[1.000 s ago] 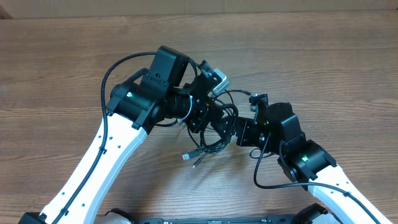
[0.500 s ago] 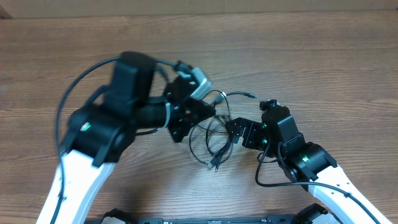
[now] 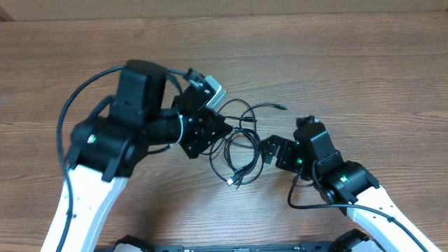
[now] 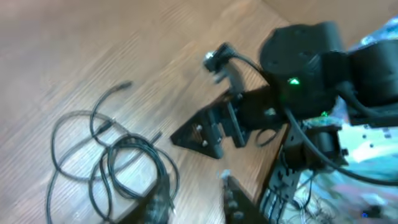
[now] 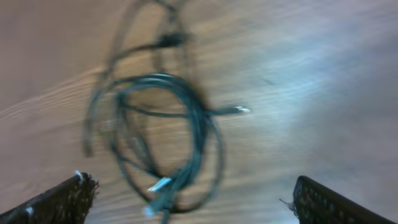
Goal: Untangle cables
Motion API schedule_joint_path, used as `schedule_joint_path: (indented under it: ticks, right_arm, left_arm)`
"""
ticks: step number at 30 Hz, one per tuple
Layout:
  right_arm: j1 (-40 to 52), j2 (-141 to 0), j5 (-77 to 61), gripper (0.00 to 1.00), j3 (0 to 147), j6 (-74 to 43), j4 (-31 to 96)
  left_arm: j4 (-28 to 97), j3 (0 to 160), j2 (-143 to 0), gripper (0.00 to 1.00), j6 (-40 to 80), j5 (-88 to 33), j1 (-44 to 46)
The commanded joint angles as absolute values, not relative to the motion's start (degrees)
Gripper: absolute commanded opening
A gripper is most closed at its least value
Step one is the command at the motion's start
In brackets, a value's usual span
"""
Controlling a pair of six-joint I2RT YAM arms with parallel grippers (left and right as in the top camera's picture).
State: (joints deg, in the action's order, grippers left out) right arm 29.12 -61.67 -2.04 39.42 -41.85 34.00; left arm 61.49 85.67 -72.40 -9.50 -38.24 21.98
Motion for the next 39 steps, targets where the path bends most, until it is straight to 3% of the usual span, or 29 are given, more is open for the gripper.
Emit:
schedule_joint_path:
  ticks: [1, 6, 12, 22, 29, 39]
  right_arm:
    - [26.4, -61.6, 4.3, 1.00, 39.6, -49.8, 39.0]
    - [22.0, -61.6, 4.0, 1.00, 39.6, -47.7, 42.6]
    - [21.5, -61.6, 3.8, 1.00, 39.6, -46.4, 42.6]
    - [21.5, -61.6, 3.8, 1.00, 39.6, -46.4, 42.6]
    - [21.5, -61.6, 3.8, 1.00, 39.6, -46.4, 42.5]
    - [21.5, -61.6, 3.8, 1.00, 39.6, -46.4, 42.1]
  left_arm:
    - [62.5, 86.5, -78.5, 0.33, -10.4, -36.8, 21.8]
    - [62.4, 86.5, -85.9, 0.38, -16.5, -36.9, 22.6]
    - [60.1, 86.5, -96.4, 0.59, -29.7, -34.8, 26.5]
    - [53.0, 86.5, -107.8, 0.63, -30.3, -15.0, 30.6]
    - [49.1, 86.5, -111.0, 0.68, -32.2, -14.9, 31.0]
    - [47.7, 86.5, -115.1, 0.66, -35.3, -15.0, 34.3]
